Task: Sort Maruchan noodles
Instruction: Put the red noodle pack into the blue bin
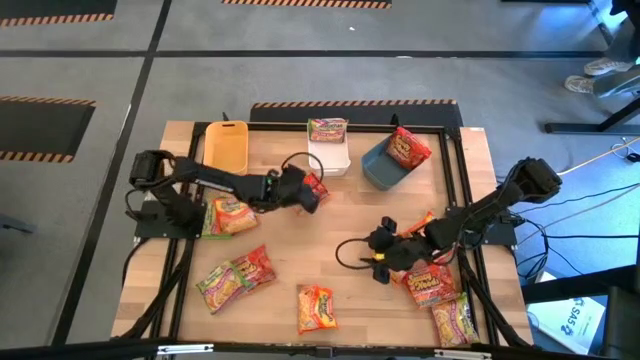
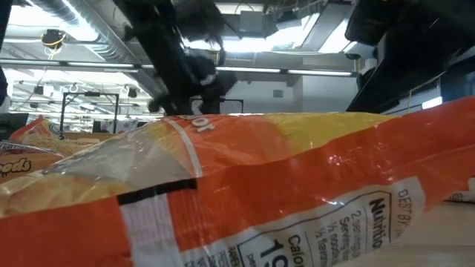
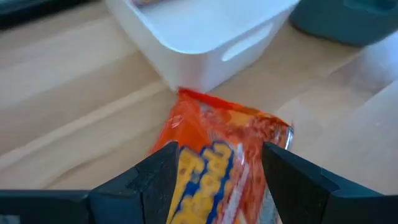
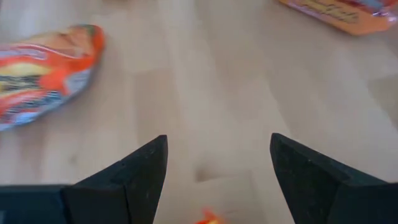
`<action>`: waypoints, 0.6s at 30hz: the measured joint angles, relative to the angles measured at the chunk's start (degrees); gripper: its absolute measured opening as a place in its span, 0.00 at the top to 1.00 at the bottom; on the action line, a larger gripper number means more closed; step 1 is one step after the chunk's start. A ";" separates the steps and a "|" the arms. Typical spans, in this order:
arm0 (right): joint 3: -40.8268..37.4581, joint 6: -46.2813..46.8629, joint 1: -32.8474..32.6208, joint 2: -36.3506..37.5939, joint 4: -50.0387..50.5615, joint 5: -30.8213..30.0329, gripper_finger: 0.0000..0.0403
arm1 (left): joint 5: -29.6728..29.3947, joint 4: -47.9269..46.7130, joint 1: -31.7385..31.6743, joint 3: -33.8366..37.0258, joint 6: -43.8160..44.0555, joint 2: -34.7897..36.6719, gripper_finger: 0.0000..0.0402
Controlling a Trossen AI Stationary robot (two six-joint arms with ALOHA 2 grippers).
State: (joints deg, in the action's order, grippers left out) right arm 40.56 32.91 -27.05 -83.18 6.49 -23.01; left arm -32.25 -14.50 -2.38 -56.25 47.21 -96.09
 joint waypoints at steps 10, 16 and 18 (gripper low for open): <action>-0.02 -9.16 6.67 0.02 2.45 1.15 0.34 | 10.56 6.27 0.16 0.43 -13.83 -7.60 0.44; -0.02 -14.87 10.84 0.02 2.11 7.41 0.34 | 20.30 7.26 6.89 0.48 -34.31 -6.86 0.44; -0.02 -15.89 12.10 0.02 0.35 9.31 0.34 | 24.76 9.24 9.29 0.56 -41.59 -6.97 0.44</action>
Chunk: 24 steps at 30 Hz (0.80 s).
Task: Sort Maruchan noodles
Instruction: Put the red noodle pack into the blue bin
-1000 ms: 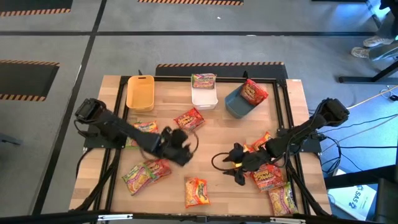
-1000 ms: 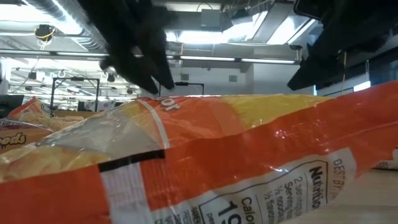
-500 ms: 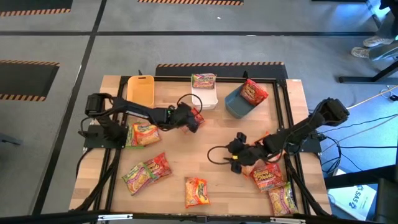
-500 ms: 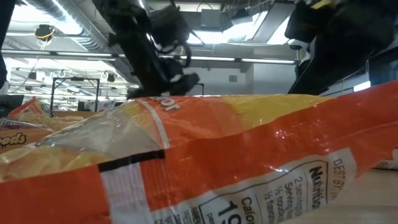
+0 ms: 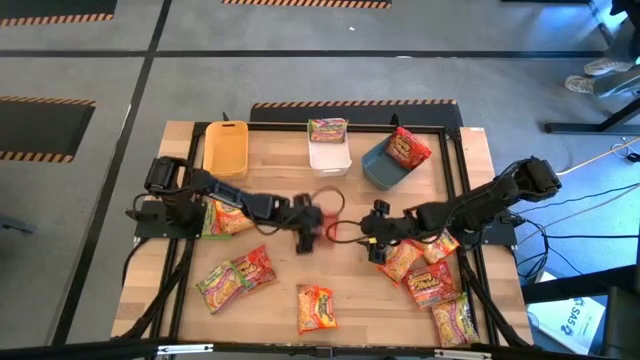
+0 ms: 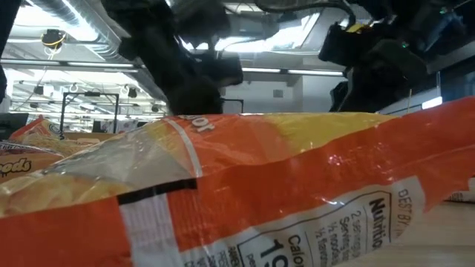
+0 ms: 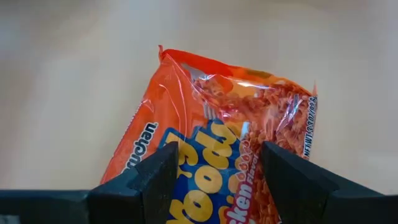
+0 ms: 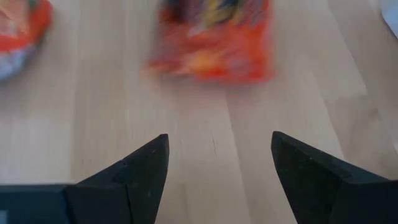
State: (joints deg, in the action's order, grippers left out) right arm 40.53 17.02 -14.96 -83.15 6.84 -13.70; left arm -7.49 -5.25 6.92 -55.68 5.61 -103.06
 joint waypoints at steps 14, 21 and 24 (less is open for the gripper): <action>0.01 7.29 4.95 -0.79 -19.90 12.88 0.34 | -11.52 -12.75 12.97 -2.45 6.81 14.25 0.44; 2.52 18.39 9.84 -8.02 -20.25 15.25 0.18 | -17.88 1.10 15.95 8.81 15.36 11.23 0.44; 4.28 19.06 11.71 -12.11 -21.06 18.99 0.12 | -16.58 11.18 16.41 12.18 14.97 8.90 0.44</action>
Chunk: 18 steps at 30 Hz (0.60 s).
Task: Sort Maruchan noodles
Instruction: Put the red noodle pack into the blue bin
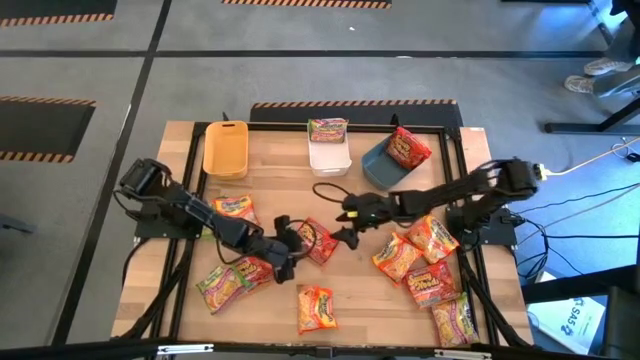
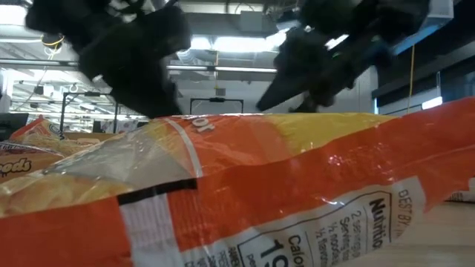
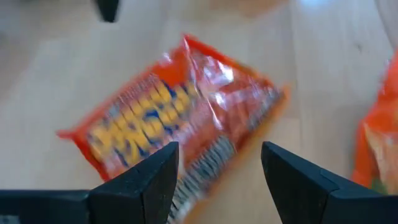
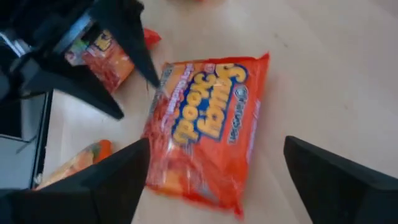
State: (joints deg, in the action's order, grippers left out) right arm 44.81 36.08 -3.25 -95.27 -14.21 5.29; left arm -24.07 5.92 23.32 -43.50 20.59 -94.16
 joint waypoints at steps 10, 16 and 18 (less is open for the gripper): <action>5.20 3.41 4.56 -10.23 1.24 12.83 0.12 | -2.66 11.72 1.08 3.47 1.30 -7.93 0.44; 7.49 5.24 4.39 -13.42 0.49 16.75 0.16 | -4.17 13.09 1.18 3.43 0.73 -9.14 0.44; 8.24 5.83 4.35 -14.15 0.62 17.43 0.17 | -4.28 13.47 1.12 3.44 0.43 -9.19 0.44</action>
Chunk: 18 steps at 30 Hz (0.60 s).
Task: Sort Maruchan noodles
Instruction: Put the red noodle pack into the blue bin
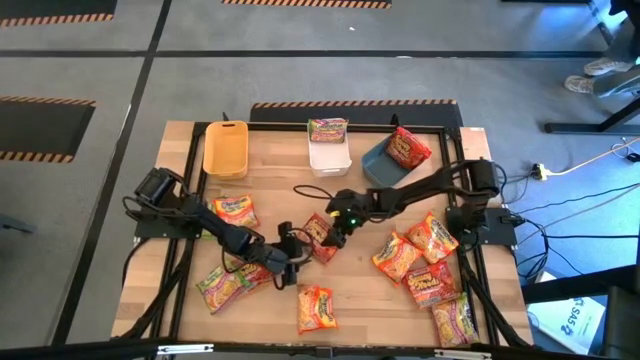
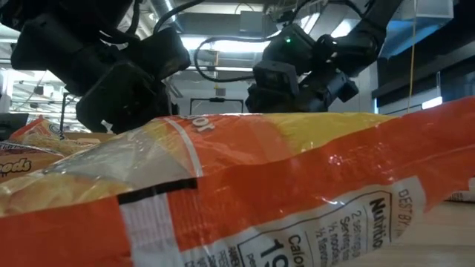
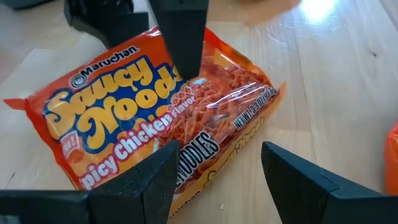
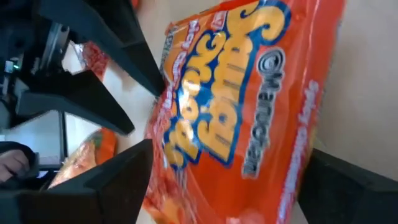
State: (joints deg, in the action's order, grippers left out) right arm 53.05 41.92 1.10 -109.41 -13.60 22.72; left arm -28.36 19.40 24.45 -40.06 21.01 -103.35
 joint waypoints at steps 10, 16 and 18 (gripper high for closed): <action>2.15 -1.01 0.04 -0.58 0.12 0.82 0.32 | -0.46 1.00 -0.13 0.07 -0.89 -0.13 0.44; 2.26 -2.06 -0.02 -0.56 -0.37 0.88 0.56 | -0.92 1.35 -0.33 0.19 -1.18 -0.23 0.44; 2.28 -2.78 -0.02 -0.49 -0.43 0.88 0.64 | -0.65 1.68 -0.33 0.21 -1.94 -0.20 0.44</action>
State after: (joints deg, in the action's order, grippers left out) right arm 55.33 39.14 1.08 -109.91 -14.03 23.60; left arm -29.01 21.08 24.12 -39.86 19.07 -103.55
